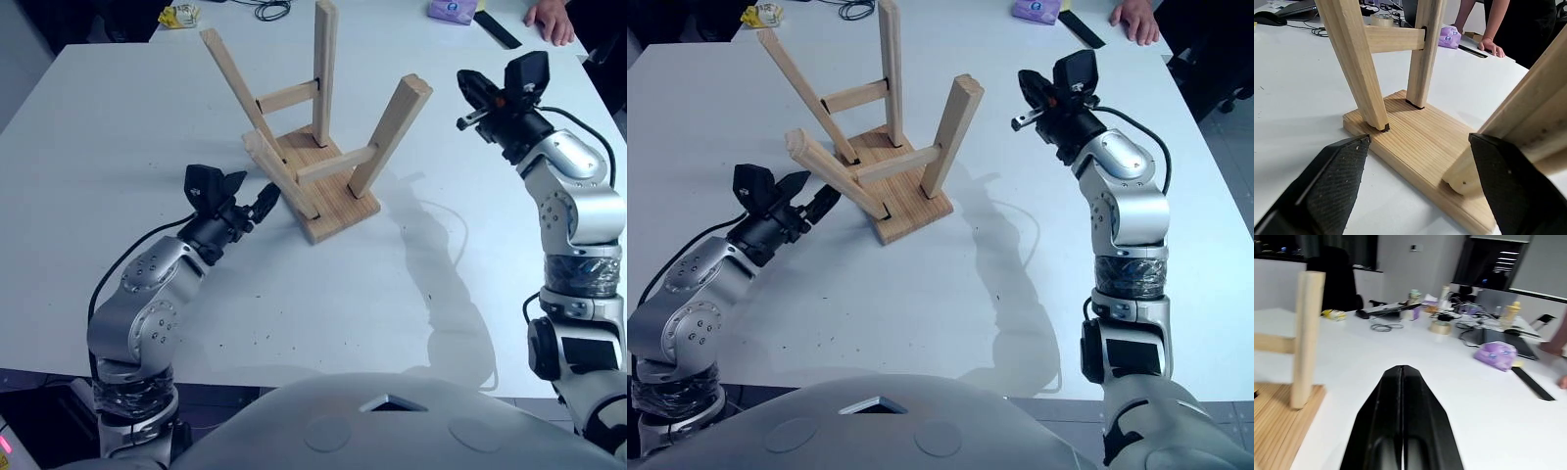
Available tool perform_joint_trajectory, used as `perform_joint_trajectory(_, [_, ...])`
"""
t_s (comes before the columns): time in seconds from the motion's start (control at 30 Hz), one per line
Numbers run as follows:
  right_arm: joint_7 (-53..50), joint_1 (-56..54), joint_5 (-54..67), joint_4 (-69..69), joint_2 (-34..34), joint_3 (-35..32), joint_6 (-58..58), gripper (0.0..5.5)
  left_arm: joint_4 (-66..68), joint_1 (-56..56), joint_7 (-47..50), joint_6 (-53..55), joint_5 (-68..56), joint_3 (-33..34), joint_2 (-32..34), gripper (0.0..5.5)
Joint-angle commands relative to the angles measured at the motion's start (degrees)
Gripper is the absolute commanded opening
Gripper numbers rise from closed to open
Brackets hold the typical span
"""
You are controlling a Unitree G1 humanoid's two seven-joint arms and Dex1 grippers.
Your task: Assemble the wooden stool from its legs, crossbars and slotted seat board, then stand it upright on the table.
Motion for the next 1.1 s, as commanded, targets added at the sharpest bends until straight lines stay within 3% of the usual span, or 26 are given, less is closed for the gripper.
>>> perform_joint_trajectory(0.03, [-0.11, -5.26, 2.57, -1.34, -0.97, -2.66, 2.23, 0.00, 1.93, 3.17, -13.22, -3.56, -1.07, 1.90, 10.18, 3.72])
perform_joint_trajectory(0.17, [0.27, -5.87, 2.41, -2.43, -0.54, -1.17, 2.38, 0.00, 10.13, 1.54, -22.05, -8.23, 0.87, 1.68, 16.55, 3.72])
perform_joint_trajectory(0.3, [0.62, -6.40, 3.38, -3.96, 0.02, -0.91, 3.07, 0.00, 14.78, -1.00, -23.43, -11.00, 3.04, -0.56, 16.99, 3.72])
perform_joint_trajectory(0.47, [1.10, -7.47, 6.55, -8.28, 0.95, -1.03, 5.49, 0.00, 8.50, 0.38, -23.32, -10.65, 0.83, -3.51, 15.05, 3.72])
perform_joint_trajectory(0.6, [0.47, -11.02, 11.32, -10.53, 2.32, -2.73, 8.56, 0.00, 1.94, 4.43, -27.92, -11.00, 0.65, -5.84, 19.15, 3.72])
perform_joint_trajectory(0.87, [-1.24, -13.88, 12.81, -9.62, 4.24, -1.99, 8.77, 0.00, 9.39, -4.98, -20.26, -9.86, 5.07, -7.78, 15.85, 3.72])
perform_joint_trajectory(1.1, [-0.37, -13.57, 12.81, -9.60, 4.25, -0.45, 8.67, 0.00, 7.54, -2.30, -21.24, -10.42, 3.83, -8.97, 15.25, 4.61])
